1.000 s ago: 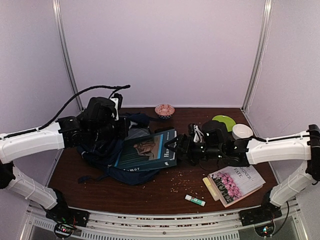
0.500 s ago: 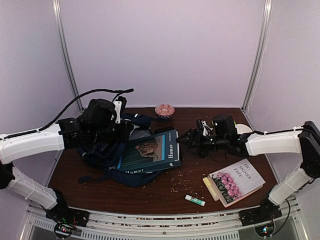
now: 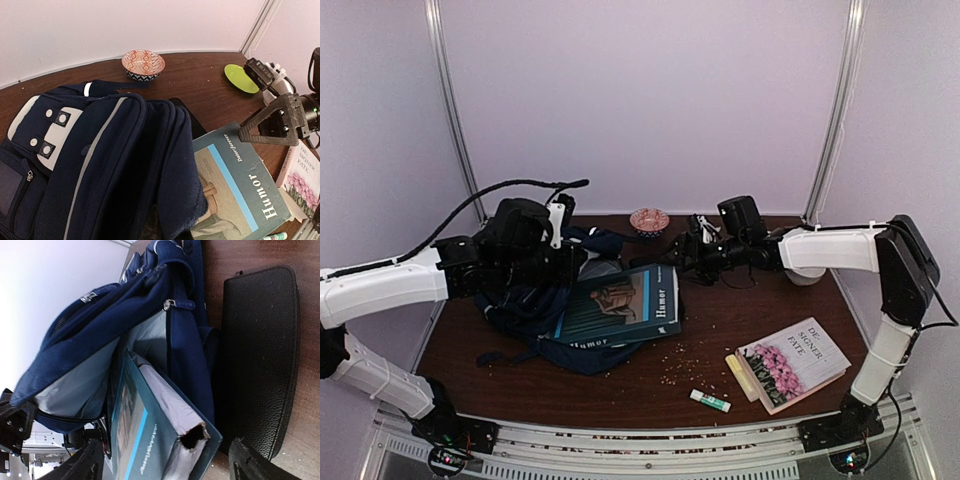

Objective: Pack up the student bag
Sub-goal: Place the book in the student bag.

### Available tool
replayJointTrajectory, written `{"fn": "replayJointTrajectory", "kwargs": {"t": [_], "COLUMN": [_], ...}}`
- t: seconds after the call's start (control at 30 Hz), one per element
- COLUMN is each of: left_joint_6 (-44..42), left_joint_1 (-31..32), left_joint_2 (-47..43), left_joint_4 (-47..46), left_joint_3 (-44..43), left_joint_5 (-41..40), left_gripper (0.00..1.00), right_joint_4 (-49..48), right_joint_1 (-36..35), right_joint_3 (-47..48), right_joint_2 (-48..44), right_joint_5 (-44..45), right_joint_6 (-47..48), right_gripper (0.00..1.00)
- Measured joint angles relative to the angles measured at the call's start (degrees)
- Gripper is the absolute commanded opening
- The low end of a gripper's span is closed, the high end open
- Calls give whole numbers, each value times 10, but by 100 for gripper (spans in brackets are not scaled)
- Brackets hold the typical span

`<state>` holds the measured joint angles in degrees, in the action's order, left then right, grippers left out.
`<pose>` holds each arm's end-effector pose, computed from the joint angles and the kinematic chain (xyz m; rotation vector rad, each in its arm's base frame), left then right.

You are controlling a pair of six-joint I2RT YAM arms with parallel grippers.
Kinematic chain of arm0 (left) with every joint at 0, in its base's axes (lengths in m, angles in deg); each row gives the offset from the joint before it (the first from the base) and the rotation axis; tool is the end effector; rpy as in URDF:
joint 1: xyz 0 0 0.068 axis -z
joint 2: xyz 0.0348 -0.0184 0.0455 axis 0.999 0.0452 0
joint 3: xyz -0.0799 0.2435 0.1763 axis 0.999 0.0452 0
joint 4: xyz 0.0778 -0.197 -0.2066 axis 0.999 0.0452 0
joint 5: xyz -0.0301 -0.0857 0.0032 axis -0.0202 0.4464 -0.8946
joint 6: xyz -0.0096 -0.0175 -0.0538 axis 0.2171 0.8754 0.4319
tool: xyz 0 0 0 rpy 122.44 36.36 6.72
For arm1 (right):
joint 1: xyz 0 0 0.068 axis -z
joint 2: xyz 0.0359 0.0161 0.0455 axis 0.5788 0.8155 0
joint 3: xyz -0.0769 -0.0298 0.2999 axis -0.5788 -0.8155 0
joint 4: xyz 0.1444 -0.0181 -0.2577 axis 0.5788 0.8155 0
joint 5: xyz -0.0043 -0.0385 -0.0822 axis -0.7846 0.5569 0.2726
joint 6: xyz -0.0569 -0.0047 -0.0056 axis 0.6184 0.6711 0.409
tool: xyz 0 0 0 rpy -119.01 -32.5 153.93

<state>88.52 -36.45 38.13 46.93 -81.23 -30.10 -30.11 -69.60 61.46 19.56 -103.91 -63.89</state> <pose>0.2097 -0.2415 0.3334 0.1840 2.1298 -0.5985 0.3433 0.2646 0.2464 -0.2217 2.4168 1.4643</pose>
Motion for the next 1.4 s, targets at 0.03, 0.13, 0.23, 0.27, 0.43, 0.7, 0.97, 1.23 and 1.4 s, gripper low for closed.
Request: {"fn": "replayJointTrajectory", "kwargs": {"t": [0.03,0.13,0.23,0.27,0.43,0.7,0.97,1.23,1.4], "left_joint_6": [-1,-6,-10,-12,-17,-21,-19,-2,8], "left_joint_1": [0,0,0,0,0,0,0,0,0], "left_joint_2": [-1,-7,-16,-18,-23,-26,-31,-34,-37], "left_joint_4": [1,6,12,14,23,26,28,30,36], "left_joint_3": [0,1,3,3,3,3,3,3,-3], "left_joint_5": [0,1,1,1,5,5,-7,-27,-35], "left_gripper": [0,0,0,0,0,0,0,0,0], "right_joint_4": [10,36,48,48,-12,-155,-266,-339,-399], "right_joint_1": [0,0,-2,-2,-8,-42,-58,-125,-164], "right_joint_3": [2,5,5,4,-25,-87,-201,-238,-247], "right_joint_2": [4,17,24,24,24,16,-98,-150,-116], "right_joint_5": [-1,-11,-18,-21,-50,-69,-5,139,227], "right_joint_6": [5,17,19,19,-23,-136,-225,-288,-348], "right_gripper": [80,75,65,61,45,27,27,23,22]}}
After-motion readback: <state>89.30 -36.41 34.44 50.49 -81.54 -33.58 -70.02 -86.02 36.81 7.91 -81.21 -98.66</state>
